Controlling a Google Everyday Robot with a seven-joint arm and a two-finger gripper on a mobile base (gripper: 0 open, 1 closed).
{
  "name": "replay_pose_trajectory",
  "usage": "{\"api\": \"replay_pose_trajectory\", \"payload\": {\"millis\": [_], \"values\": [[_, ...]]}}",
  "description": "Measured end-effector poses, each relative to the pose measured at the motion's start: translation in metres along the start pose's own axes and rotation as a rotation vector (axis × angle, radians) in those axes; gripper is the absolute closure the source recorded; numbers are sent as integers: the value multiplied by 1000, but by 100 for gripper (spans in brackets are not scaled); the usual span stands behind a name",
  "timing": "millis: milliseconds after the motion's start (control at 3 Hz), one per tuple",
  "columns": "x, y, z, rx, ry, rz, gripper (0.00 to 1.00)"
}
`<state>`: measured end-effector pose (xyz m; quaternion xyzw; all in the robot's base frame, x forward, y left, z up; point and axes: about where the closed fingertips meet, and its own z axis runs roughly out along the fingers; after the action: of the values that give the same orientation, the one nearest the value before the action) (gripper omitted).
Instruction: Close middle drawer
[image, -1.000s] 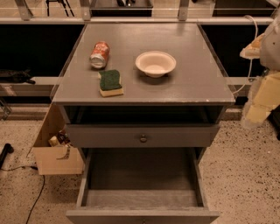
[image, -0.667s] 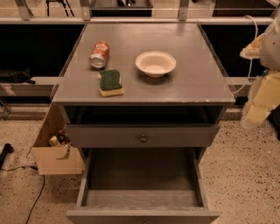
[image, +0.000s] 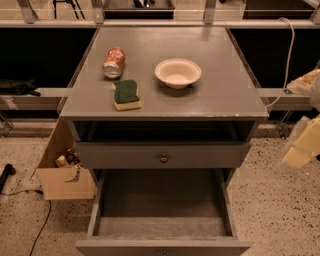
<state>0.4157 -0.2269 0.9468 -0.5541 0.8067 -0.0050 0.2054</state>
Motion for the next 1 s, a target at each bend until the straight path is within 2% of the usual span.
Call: {"api": "replay_pose_trajectory", "payload": {"millis": [333,667,1000], "values": [[30,31,36,5,-59,127,0],[28,30,34,5,-57,120,0],[30,34,44,7,-86,149,0]]}}
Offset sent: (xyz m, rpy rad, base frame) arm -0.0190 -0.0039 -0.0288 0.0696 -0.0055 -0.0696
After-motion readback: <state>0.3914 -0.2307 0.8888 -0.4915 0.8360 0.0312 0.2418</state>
